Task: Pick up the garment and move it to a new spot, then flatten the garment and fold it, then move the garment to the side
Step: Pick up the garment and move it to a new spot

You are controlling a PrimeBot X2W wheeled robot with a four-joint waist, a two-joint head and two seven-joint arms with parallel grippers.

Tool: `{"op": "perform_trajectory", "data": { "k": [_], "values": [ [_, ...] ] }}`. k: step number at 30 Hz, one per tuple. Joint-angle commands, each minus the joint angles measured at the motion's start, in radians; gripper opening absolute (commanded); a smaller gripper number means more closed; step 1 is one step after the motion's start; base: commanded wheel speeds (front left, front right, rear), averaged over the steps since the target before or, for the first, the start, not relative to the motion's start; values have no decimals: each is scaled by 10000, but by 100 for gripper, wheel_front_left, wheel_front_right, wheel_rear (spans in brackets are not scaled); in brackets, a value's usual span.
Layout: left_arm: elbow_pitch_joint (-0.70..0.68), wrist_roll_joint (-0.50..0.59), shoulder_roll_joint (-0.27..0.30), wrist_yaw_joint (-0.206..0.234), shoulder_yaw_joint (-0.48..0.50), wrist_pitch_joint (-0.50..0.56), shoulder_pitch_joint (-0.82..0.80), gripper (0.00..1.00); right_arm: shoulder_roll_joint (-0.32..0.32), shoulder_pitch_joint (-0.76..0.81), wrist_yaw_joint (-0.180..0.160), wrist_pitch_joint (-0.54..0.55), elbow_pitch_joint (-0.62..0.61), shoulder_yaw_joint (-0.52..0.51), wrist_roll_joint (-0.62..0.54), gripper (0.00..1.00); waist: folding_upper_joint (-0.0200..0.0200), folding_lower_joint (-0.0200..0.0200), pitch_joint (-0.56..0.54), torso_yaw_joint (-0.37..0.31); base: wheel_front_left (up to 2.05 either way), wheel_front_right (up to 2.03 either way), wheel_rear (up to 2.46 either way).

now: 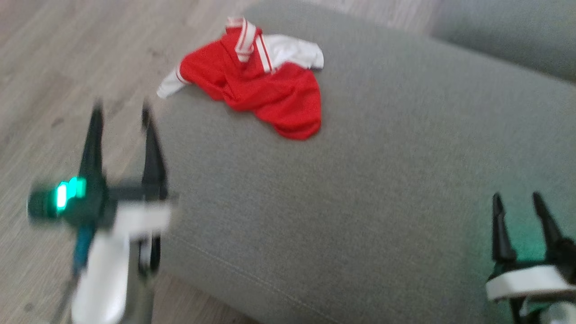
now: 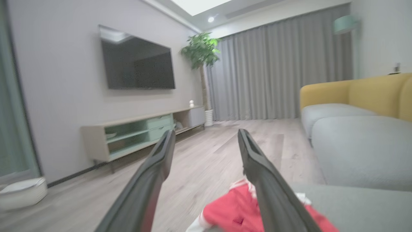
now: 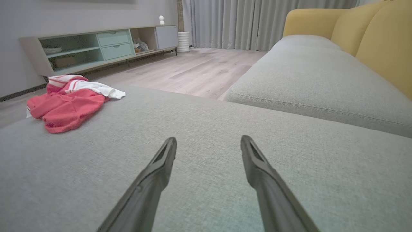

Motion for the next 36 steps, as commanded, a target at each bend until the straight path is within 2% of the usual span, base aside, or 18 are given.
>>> {"op": "perform_trajectory", "data": {
  "k": [1, 4, 7, 11, 12, 17, 19, 23, 24, 25, 26, 29, 32, 36],
  "values": [
    [53, 48, 144, -203, 145, -51, -1433, 100, -443, -567, -7, -110, -412, 128, -95, 100, 0, -3, 1220, -110, 0, 0, 0],
    [1528, 21, 239, -616, 42, -51, -3598, 100, -861, -952, -7, -110, -565, 161, -134, 100, 0, -3, 2033, -565, 0, 0, 0],
    [3878, -351, 376, -1157, 85, -7, -5604, 100, -1305, -1491, -7, -110, -807, 264, -154, 100, 0, -3, 2908, -1149, 0, 0, 0],
    [6628, -976, 683, -1296, 581, 878, -7966, 100, -1834, -2206, -7, -110, -1257, 409, -63, 100, 0, -3, 3996, -1857, 0, 0, 0],
    [7729, -1301, 798, -1390, 781, 1242, -8764, 100, -1981, -2423, -7, -110, -1398, 320, 29, 100, 0, -3, 4371, -2092, 0, 0, 0],
    [9935, -1456, 1310, -1498, 844, 1584, -9686, 100, -2038, -2781, -7, -111, -1615, 294, 331, 100, 0, -3, 4942, -2625, 0, 0, 0],
    [10279, -1426, 1401, -1475, 816, 1618, -9753, 100, -2046, -2823, -7, -111, -1633, 314, 362, 100, 0, -3, 5016, -2685, 0, 0, 0],
    [11363, -1425, 1667, -1182, 837, 1625, -9857, 100, -2016, -2928, -7, -111, -1656, 389, 388, 100, 0, -3, 5157, -2807, 0, 0, 0],
    [11516, -1428, 1733, -1119, 844, 1510, -9866, 72, -1992, -2943, -7, -111, -1656, 425, 365, 100, 0, -3, 5156, -2825, 0, 0, 0],
    [11596, -1447, 1781, -1053, 868, 1303, -9885, 18, -1973, -2955, -7, -111, -1645, 457, 345, 100, 0, -3, 5128, -2831, 0, 0, 0],
    [11643, -1486, 1788, -1073, 887, 1073, -9911, 0, -1957, -2959, -7, -111, -1623, 484, 337, 100, 0, -3, 5083, -2823, 0, 0, 0],
    [11412, -1507, 1859, -1073, 896, 234, -10106, 0, -1903, -2960, -7, -111, -1505, 616, 325, 100, 0, -3, 4815, -2796, 0, 0, 0],
    [10782, -1401, 1910, -1217, 771, -20, -10292, 0, -1713, -2993, -7, -111, -1329, 858, 343, 100, 0, -3, 4224, -2862, 0, 0, 0],
    [8714, -1006, 2075, -1419, 478, -45, -10182, 0, -1204, -2857, -7, -111, -1123, 1112, 387, 100, 0, -3, 3070, -3159, 0, 0, 0]
  ]
}}
